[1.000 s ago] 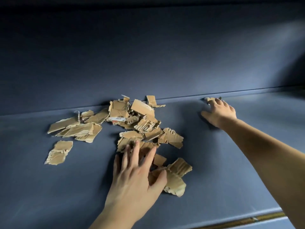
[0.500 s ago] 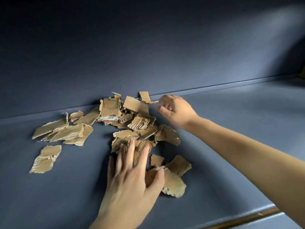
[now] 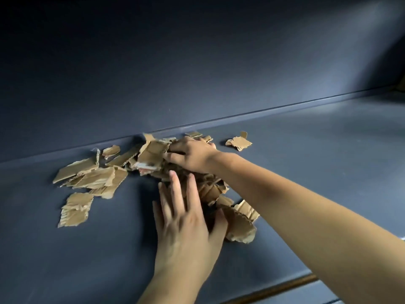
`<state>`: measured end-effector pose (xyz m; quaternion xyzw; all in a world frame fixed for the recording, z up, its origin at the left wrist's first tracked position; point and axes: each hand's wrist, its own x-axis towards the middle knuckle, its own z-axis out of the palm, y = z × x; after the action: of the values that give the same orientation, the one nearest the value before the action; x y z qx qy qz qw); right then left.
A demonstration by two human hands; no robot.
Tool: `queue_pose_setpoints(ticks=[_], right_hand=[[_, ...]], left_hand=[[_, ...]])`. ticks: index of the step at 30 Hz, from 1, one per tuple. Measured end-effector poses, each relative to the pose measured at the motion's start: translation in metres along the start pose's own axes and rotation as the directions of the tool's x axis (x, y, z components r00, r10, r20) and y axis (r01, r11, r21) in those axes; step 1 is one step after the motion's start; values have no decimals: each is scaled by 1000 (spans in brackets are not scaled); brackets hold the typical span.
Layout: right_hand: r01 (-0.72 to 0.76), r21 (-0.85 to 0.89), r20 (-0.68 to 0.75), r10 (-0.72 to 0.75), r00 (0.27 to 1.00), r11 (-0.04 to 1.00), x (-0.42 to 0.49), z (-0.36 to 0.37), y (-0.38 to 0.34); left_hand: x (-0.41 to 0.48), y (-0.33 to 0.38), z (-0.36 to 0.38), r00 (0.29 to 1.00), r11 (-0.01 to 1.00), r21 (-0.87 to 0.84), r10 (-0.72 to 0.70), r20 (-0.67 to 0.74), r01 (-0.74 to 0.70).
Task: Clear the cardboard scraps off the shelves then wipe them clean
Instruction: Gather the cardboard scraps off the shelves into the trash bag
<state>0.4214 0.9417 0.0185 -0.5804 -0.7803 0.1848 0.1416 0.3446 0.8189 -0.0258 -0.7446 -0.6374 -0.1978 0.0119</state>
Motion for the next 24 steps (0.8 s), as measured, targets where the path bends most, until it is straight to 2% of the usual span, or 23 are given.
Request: queue_pose_setpoints(ticks=[3, 6, 8, 10, 11, 14, 16, 18, 20, 22, 24], right_hand=[[-11, 167, 15, 9, 1000, 986, -17, -8, -4], [12, 310, -193, 51, 980, 951, -14, -20, -6], [1, 350, -254, 94, 963, 937, -1, -25, -10], [-35, 284, -151, 81, 985, 958, 11, -23, -22], [-29, 191, -70, 43, 997, 981, 13, -17, -32], [103, -117, 198, -78, 977, 988, 6, 7, -57], [141, -172, 260, -93, 961, 975, -1, 12, -61], [128, -98, 200, -107, 974, 987, -6, 3, -59], [72, -3, 100, -72, 992, 997, -8, -11, -50], [-11, 35, 27, 10, 1000, 999, -8, -22, -36], [-110, -1, -33, 110, 993, 994, -9, -27, -18]], left_hand=[[-1, 1, -1, 1000, 1000, 27, 1, -11, -1], [-1, 2, -1, 1000, 999, 51, 10, 0, -10], [-1, 2, 0, 1000, 999, 47, 16, 4, -17], [-1, 1, 1, 1000, 999, 47, 17, 12, -18], [-1, 0, 0, 1000, 999, 43, 21, 19, -22], [-1, 1, -3, 999, 999, 35, 33, 21, -34], [-2, 1, -2, 998, 998, 49, 51, -34, -49], [-4, -2, -2, 992, 996, -28, 76, -101, -79], [-7, -6, -7, 991, 976, -213, 6, -132, -35], [-5, -11, -19, 989, 894, -448, -85, -122, 22], [3, -21, -32, 973, 828, -558, -83, -214, -52]])
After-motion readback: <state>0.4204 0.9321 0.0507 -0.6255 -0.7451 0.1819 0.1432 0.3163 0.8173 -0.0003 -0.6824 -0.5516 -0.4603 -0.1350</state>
